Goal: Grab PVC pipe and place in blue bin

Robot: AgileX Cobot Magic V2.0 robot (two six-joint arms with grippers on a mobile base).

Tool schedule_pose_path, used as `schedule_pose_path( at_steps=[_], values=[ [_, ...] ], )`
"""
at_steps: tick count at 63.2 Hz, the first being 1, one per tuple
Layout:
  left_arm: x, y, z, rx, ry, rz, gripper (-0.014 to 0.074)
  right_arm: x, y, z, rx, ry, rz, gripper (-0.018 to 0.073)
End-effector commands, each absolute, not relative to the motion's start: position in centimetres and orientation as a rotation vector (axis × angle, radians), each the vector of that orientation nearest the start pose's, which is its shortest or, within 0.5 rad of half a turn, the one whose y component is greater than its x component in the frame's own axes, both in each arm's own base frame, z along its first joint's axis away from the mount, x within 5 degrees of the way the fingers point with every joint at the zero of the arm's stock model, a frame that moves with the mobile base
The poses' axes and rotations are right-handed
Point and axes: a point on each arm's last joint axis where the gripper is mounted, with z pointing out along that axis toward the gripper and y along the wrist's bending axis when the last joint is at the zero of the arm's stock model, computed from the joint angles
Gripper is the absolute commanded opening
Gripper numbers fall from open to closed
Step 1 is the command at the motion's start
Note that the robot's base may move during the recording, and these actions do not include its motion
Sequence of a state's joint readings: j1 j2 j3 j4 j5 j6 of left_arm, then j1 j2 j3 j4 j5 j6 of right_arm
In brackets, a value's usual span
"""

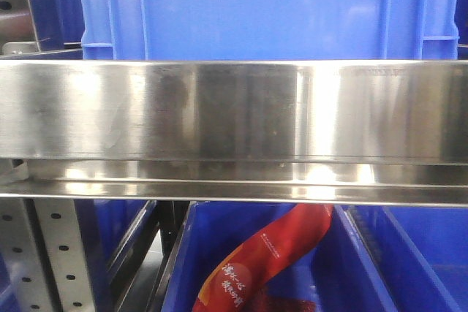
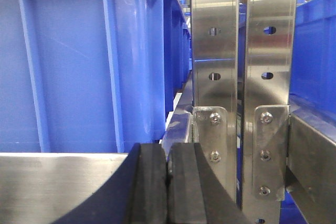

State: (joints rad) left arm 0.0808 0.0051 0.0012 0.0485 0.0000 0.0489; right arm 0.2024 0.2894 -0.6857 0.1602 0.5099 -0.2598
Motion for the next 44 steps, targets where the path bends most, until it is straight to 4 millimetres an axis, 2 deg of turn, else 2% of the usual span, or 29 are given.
schedule_pose_path(
  at_steps=[1, 44],
  values=[
    [5.58, 0.47, 21.47, -0.004, 1.469, 0.134, -0.0111, 3.97, 1.49, 37.62, -0.309, 1.538, 0.12, -0.0169],
    [5.58, 0.47, 21.48, -0.004, 1.467, 0.134, -0.0111, 3.97, 1.49, 37.62, -0.309, 1.538, 0.12, -0.0169]
  ],
)
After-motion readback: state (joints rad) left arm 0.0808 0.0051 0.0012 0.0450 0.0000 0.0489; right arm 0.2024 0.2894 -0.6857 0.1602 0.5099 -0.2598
